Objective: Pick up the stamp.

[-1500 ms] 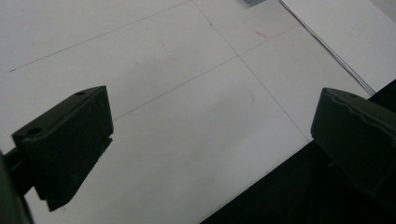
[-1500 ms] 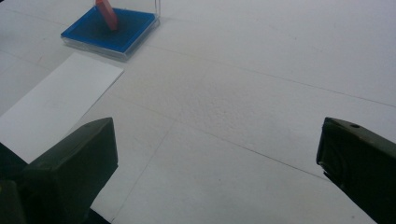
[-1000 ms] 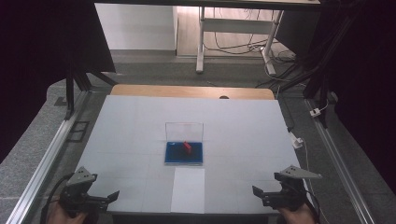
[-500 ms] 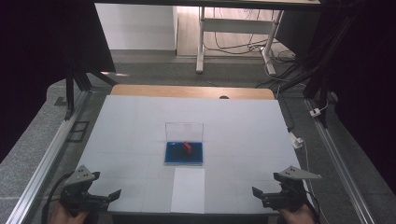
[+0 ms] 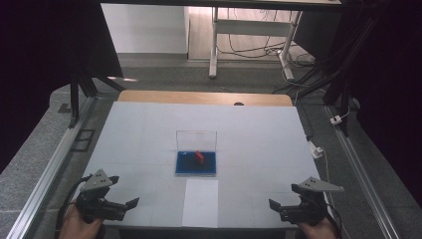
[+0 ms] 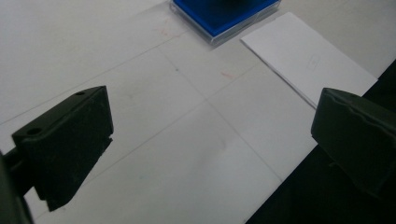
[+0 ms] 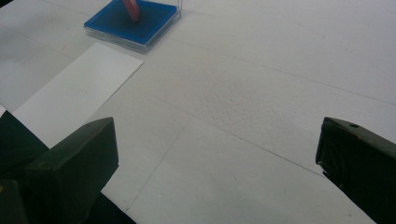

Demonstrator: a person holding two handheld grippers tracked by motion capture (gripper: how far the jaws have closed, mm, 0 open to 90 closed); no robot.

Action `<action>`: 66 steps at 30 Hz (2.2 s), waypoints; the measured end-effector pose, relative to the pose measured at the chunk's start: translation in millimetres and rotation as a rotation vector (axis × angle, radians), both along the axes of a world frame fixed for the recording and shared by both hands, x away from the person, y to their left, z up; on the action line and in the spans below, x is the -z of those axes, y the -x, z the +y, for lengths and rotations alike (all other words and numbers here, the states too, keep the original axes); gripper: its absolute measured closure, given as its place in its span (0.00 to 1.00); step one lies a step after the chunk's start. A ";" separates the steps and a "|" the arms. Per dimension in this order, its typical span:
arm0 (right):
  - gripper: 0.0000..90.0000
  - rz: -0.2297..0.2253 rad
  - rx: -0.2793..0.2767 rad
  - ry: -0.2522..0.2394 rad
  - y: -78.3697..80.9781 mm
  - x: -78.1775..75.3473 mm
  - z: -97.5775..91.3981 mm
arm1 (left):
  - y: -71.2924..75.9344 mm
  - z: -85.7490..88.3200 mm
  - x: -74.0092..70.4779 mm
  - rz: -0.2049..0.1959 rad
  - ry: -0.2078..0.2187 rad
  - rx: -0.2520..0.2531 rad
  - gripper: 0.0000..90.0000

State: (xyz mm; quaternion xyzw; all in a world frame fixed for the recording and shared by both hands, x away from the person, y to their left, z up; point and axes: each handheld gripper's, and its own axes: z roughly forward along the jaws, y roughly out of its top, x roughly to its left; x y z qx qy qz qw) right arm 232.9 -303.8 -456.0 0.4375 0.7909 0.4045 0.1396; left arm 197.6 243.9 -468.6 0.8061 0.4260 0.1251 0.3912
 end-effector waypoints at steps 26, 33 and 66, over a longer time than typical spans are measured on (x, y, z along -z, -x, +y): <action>0.02 0.000 -0.045 0.035 -0.2 0.7 5.9 | -53.9 -54.7 -3.0 -0.070 0.019 0.115 0.00; 0.02 -0.001 -0.047 0.030 -0.1 0.6 5.5 | -76.5 -70.9 -0.1 -0.063 0.029 0.129 0.00; 0.02 0.011 -0.058 0.042 -1.0 1.3 6.2 | -162.7 -165.5 23.0 -0.024 -0.118 0.172 0.07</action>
